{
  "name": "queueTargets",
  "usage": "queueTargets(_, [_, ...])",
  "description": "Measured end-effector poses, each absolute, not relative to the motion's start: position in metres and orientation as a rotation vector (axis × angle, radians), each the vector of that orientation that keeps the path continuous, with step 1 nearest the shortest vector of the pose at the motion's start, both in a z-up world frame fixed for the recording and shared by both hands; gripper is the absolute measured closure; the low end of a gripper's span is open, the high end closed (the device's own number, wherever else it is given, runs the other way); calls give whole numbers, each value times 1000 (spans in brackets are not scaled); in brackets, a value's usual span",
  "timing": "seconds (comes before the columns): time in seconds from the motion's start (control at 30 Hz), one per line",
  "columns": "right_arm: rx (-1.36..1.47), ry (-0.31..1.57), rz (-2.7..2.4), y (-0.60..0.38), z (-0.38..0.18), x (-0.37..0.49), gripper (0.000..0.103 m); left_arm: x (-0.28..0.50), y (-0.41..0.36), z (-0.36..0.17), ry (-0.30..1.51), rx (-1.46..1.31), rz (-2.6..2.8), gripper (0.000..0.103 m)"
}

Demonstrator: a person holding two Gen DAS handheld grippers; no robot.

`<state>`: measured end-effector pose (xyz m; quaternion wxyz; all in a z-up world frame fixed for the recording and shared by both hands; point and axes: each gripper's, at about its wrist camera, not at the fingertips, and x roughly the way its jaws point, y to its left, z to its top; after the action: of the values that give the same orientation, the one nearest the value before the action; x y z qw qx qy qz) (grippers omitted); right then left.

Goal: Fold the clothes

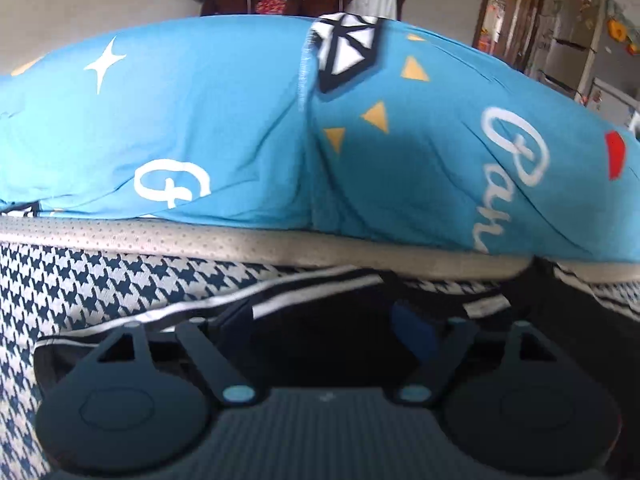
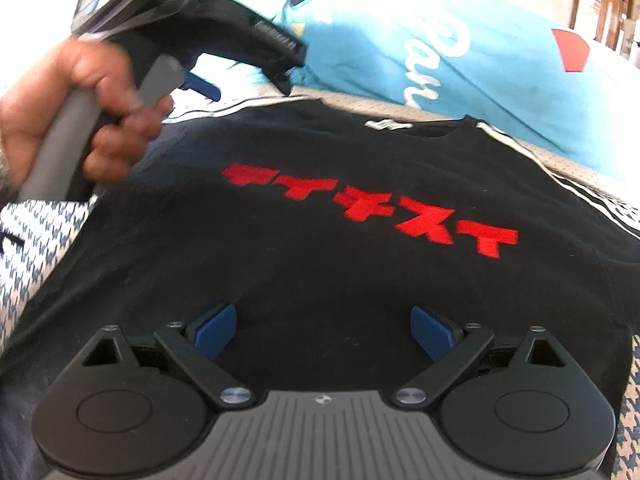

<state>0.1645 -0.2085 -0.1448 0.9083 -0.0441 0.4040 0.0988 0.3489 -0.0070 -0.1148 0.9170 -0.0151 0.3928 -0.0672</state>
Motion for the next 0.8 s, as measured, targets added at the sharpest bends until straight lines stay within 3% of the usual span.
queueTargets(0.17, [-8, 827, 175, -228, -136, 173, 45, 325, -13, -120, 840, 14, -138, 22])
queueTargets(0.2, [5, 824, 168, -232, -135, 174, 47, 320, -13, -122, 848, 20, -135, 22])
queueTargets(0.37, [49, 829, 105, -254, -131, 182, 48, 304, -3, -135, 887, 54, -79, 19])
queueTargets(0.43, [73, 852, 72, -264, -132, 185, 48, 296, 6, -137, 878, 70, -40, 11])
queueTargets(0.8, [208, 893, -42, -312, -130, 180, 48, 268, 67, -133, 943, -60, 67, 6])
